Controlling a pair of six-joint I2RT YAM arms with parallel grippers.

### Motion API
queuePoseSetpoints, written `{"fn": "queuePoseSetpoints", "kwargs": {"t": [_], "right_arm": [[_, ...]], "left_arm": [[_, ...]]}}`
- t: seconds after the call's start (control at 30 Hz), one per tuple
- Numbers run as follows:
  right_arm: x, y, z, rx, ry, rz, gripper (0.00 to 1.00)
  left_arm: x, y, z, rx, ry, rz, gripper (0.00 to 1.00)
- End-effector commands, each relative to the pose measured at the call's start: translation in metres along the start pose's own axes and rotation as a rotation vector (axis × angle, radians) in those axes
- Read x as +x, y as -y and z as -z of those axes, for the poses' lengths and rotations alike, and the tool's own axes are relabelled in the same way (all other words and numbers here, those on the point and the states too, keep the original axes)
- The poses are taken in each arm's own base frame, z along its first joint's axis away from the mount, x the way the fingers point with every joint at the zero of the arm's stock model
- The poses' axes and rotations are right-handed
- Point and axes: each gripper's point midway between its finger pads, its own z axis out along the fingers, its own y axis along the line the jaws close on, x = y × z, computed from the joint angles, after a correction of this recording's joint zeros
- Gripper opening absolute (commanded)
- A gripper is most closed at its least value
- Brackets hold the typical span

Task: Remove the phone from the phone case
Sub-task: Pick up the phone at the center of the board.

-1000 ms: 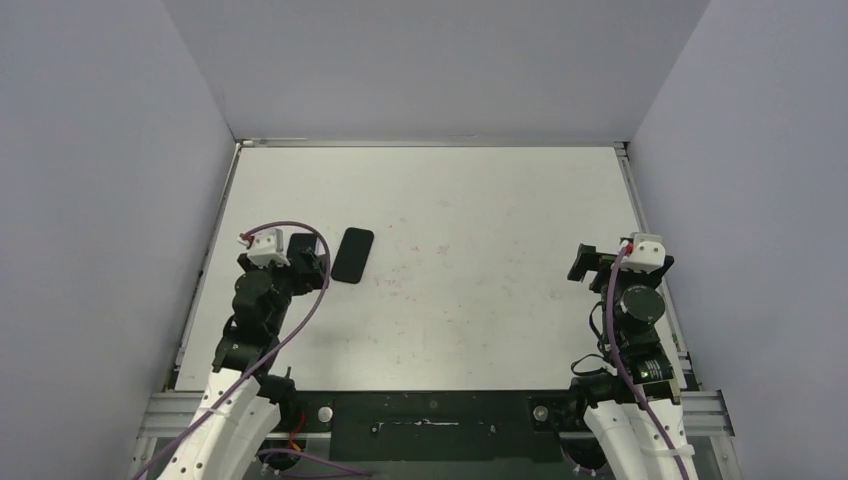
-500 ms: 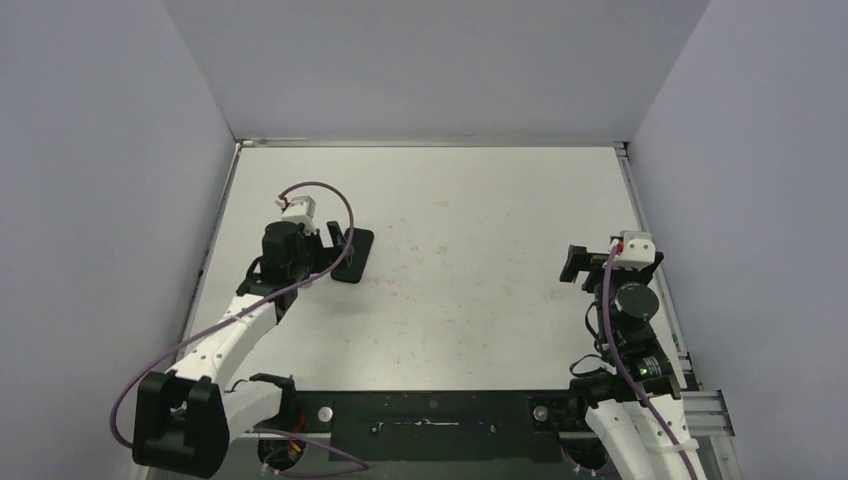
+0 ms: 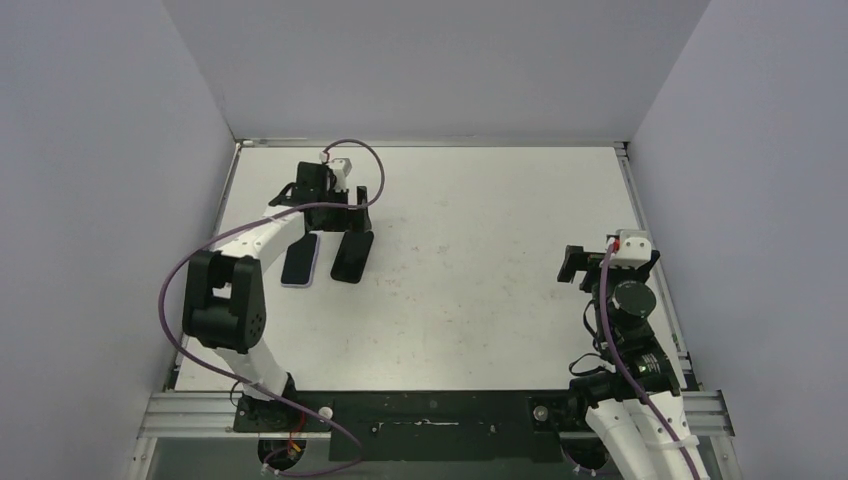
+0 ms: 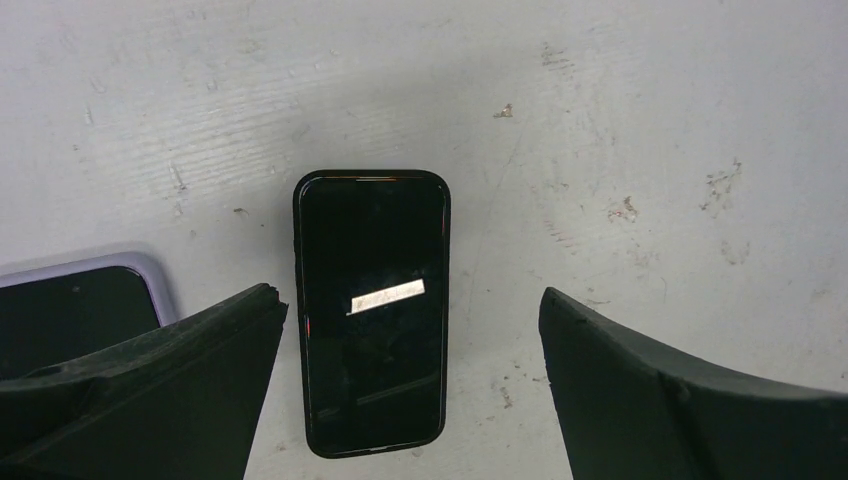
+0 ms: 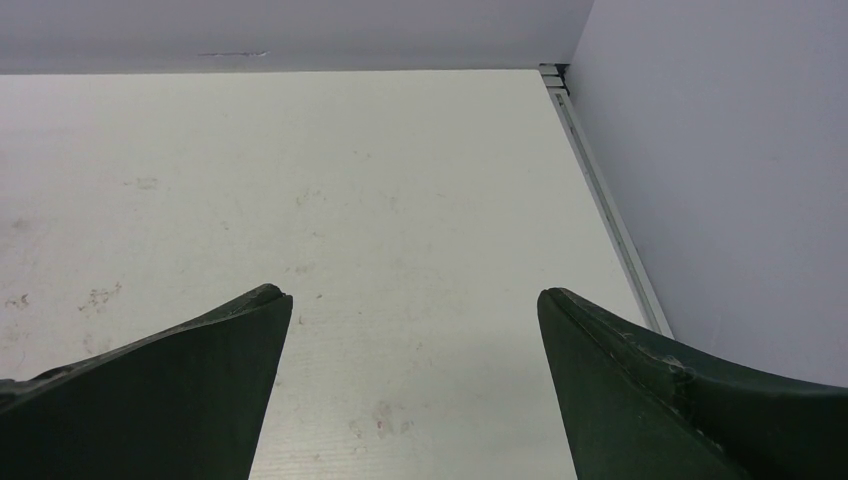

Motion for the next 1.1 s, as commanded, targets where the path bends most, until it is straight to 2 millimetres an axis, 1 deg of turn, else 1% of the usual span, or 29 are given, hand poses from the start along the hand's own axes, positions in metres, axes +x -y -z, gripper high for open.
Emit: {"fn": "queuePoseSetpoints", "kwargs": {"t": [0.0,0.03,0.13,0.27,0.33,0.47,0.57,0.73,0.87,0.97,1.07], "right_arm": [[-0.016,0.0,-0.001,0.004,0.038,-0.014,1.0],[-0.016,-0.001,-0.001,0.001,0.035,-0.011,1.0],[-0.014,-0.002,-0.003,-0.002,0.027,-0.006,1.0],[-0.012,-0.002,-0.005,-0.002,0.014,0.0,1.0],[-0.009,-0.003,-0.006,0.0,0.0,0.006,1.0],[-0.007,-0.004,-0.008,-0.003,-0.014,0.014,1.0],[-0.005,-0.004,-0.009,-0.003,-0.022,0.017,1.0],[-0.002,-0.006,-0.012,-0.013,-0.039,0.025,1.0],[-0.001,-0.008,-0.013,-0.023,-0.045,0.029,1.0],[0.0,-0.01,-0.014,-0.033,-0.05,0.031,1.0],[-0.001,-0.015,-0.014,-0.06,-0.062,0.03,1.0]], "left_arm": [[0.014,0.001,-0.011,0.005,-0.143,-0.048,0.97],[0.015,0.0,-0.015,0.001,-0.15,-0.046,0.97],[0.018,-0.005,-0.026,-0.038,-0.177,-0.045,0.93],[0.025,-0.003,-0.038,-0.072,-0.223,-0.079,0.91],[0.029,-0.007,-0.043,-0.106,-0.245,-0.091,0.91],[0.034,-0.021,-0.05,-0.205,-0.29,-0.095,0.91],[0.037,-0.026,-0.055,-0.241,-0.307,-0.097,0.91],[0.047,-0.026,-0.062,-0.256,-0.334,-0.113,0.91],[0.063,-0.028,-0.065,-0.285,-0.378,-0.134,0.91],[0.074,-0.023,-0.064,-0.262,-0.41,-0.14,0.87],[0.088,-0.012,-0.061,-0.211,-0.444,-0.138,0.8]]}}
